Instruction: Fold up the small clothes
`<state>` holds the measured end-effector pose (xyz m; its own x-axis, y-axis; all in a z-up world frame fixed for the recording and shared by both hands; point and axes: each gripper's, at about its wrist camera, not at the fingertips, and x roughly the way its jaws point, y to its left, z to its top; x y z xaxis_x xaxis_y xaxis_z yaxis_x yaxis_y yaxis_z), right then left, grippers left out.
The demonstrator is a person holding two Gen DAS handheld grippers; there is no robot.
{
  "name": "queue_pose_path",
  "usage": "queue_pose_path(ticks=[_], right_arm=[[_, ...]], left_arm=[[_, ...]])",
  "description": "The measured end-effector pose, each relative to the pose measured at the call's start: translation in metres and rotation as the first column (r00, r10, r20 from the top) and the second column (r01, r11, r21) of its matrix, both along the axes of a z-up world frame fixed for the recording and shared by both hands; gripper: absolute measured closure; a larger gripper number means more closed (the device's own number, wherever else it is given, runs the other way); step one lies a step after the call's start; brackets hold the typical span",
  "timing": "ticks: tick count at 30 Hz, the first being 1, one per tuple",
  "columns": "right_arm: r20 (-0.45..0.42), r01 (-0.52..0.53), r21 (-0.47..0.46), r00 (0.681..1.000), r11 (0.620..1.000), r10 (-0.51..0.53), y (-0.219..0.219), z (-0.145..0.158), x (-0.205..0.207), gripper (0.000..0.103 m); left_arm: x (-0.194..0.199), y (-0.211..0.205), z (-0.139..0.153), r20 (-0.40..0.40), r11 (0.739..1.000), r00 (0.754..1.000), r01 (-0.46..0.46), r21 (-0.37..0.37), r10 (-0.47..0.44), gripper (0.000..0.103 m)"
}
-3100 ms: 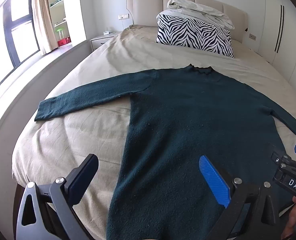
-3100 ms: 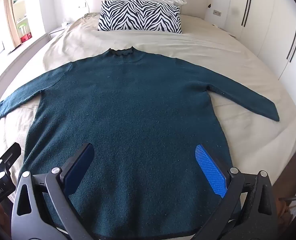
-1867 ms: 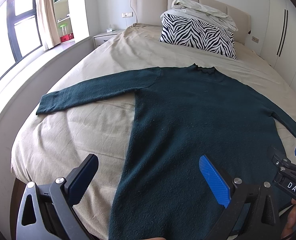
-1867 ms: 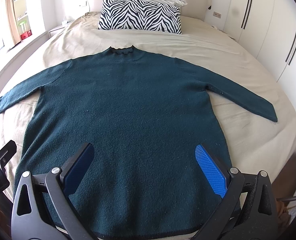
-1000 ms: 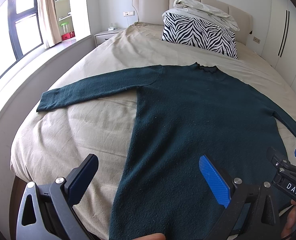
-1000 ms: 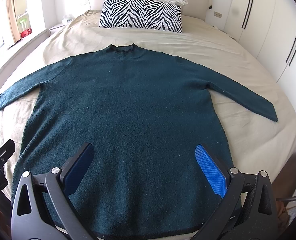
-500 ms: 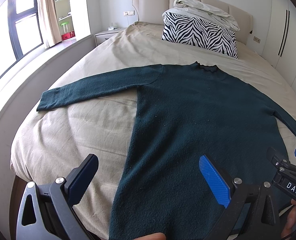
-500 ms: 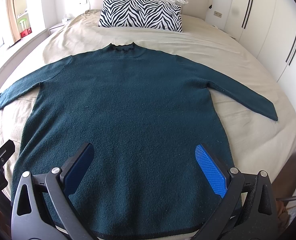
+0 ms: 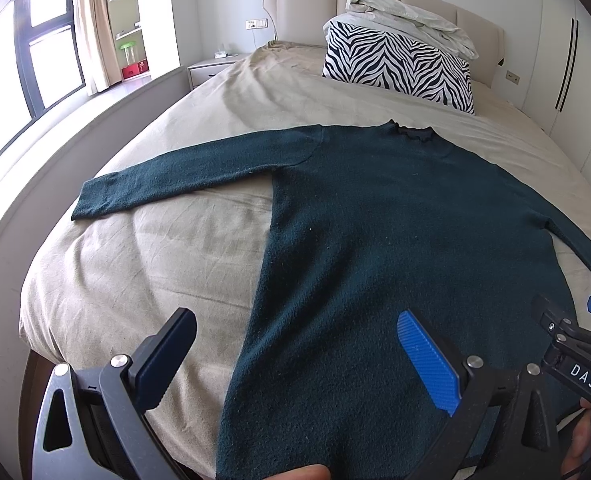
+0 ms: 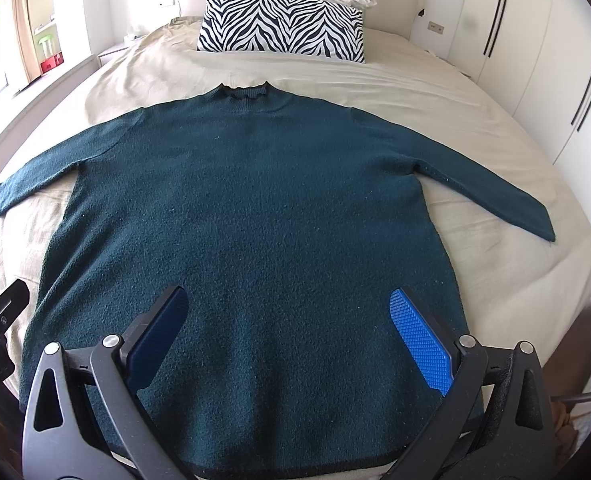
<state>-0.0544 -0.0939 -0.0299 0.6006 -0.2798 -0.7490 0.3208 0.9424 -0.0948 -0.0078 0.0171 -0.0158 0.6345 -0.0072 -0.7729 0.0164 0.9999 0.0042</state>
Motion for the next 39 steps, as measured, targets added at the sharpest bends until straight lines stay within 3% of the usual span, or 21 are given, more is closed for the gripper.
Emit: queue_pose_path(ticks=[11, 18, 22, 26, 28, 31, 36, 39], right_arm=[[-0.009, 0.003, 0.008, 1.0, 1.0, -0.003, -0.003, -0.006, 0.003, 0.0], [-0.021, 0.03, 0.038, 0.999, 0.999, -0.029, -0.026, -0.016, 0.007, 0.0], [-0.002, 0.057, 0.07, 0.998, 0.996, -0.057, -0.062, -0.018, 0.007, 0.0], [0.092, 0.086, 0.215, 0.99, 0.973, -0.108, -0.135, -0.011, -0.001, 0.0], [0.14, 0.116, 0.324, 0.976, 0.939, -0.169, -0.187, -0.008, -0.01, 0.0], [0.186, 0.201, 0.489, 0.927, 0.849, -0.326, -0.277, -0.013, -0.029, 0.0], [0.159, 0.331, 0.701, 0.791, 0.631, -0.591, -0.418, -0.054, -0.068, 0.005], [0.109, 0.342, 0.78, 0.751, 0.524, -0.651, -0.474, -0.08, -0.077, 0.017]], left_arm=[[-0.003, -0.008, 0.0, 0.03, 0.999, 0.999, 0.016, 0.028, -0.017, 0.0], [0.003, -0.022, -0.01, 0.054, 0.99, 0.997, 0.043, 0.136, -0.051, 0.0], [0.011, -0.038, -0.007, 0.15, 0.951, 0.985, 0.03, 0.307, -0.079, 0.0], [0.031, -0.046, 0.002, 0.195, 0.934, 0.976, 0.02, 0.358, -0.096, 0.0], [0.042, -0.046, 0.006, 0.209, 0.953, 0.973, 0.028, 0.302, -0.095, 0.0], [0.061, -0.048, 0.005, 0.164, 0.981, 0.982, 0.061, 0.184, -0.092, 0.0], [0.084, -0.075, -0.02, 0.042, 0.98, 0.992, 0.107, 0.169, -0.116, 0.0], [0.095, -0.09, -0.03, 0.014, 0.981, 0.992, 0.122, 0.148, -0.125, 0.0]])
